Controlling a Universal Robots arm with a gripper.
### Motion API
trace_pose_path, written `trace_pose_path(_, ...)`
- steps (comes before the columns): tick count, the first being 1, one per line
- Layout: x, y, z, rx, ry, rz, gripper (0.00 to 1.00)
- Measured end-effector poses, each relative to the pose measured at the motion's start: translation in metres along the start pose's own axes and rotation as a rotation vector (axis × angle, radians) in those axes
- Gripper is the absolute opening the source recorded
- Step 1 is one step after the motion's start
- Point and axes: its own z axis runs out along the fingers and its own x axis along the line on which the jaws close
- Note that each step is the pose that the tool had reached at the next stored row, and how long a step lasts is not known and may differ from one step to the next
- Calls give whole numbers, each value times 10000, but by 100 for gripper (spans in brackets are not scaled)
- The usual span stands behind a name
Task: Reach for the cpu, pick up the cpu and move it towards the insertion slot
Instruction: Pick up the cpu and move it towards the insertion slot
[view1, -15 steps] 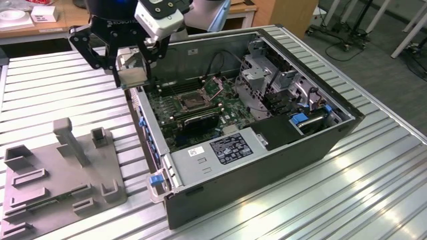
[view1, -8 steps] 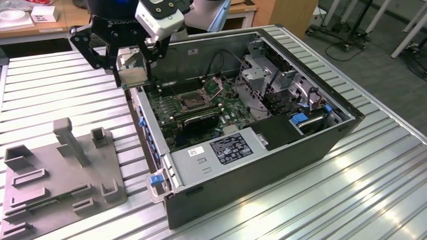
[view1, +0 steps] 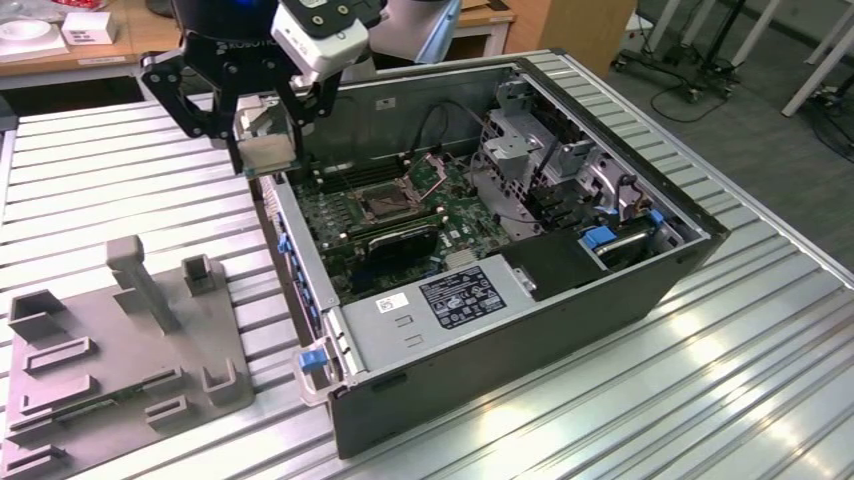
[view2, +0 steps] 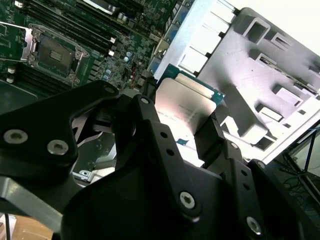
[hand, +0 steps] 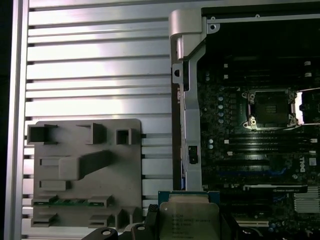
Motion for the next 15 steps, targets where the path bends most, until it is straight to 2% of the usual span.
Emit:
trace_pose_path(11,-24,17,5,1,1,1,55)
trace_pose_path(15,-30,57,10,0,0,0,55)
